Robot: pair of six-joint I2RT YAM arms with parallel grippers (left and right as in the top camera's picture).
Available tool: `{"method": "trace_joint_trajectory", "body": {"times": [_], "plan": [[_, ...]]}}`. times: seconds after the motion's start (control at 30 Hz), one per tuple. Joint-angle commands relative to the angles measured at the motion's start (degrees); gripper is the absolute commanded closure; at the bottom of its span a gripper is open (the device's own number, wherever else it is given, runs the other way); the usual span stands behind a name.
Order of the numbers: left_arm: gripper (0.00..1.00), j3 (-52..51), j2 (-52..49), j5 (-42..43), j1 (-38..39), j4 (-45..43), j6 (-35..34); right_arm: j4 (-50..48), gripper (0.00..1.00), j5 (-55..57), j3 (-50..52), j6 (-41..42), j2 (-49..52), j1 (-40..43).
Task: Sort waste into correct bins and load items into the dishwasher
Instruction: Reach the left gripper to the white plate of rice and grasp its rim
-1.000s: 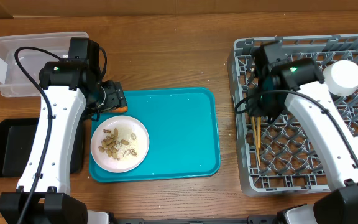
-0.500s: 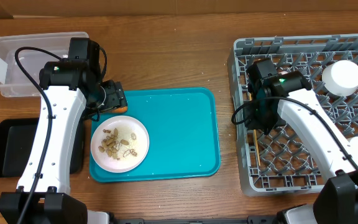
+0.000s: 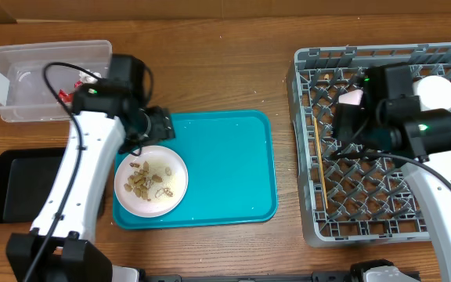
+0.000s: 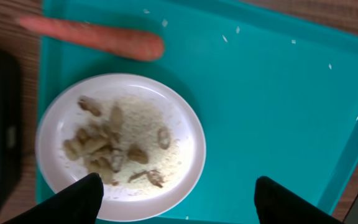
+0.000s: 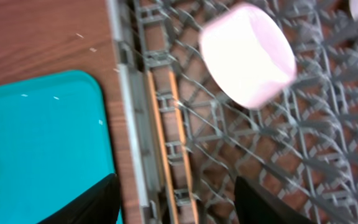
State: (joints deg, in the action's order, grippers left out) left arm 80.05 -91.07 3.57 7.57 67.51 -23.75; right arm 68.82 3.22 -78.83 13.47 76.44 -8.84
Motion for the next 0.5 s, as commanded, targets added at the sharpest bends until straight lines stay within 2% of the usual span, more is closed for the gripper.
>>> {"method": "trace_joint_trajectory", "body": {"times": [0.0, 0.2, 0.47], "plan": [[0.22, -6.58, 0.42, 0.94, 4.48, -3.74, -2.05, 0.96, 0.38, 0.09, -0.17, 0.22, 0.61, 2.19], [0.23, -14.84, 0.42, 0.70, 9.16, -10.03, -5.01, 1.14, 0.38, 0.09, 0.13, 0.22, 0.66, 2.27], [0.27, -23.56, 0.37, 0.50, 11.43, -21.79, -8.26, 1.14, 0.38, -0.79, 0.13, 0.24, 0.72, 2.27]]}}
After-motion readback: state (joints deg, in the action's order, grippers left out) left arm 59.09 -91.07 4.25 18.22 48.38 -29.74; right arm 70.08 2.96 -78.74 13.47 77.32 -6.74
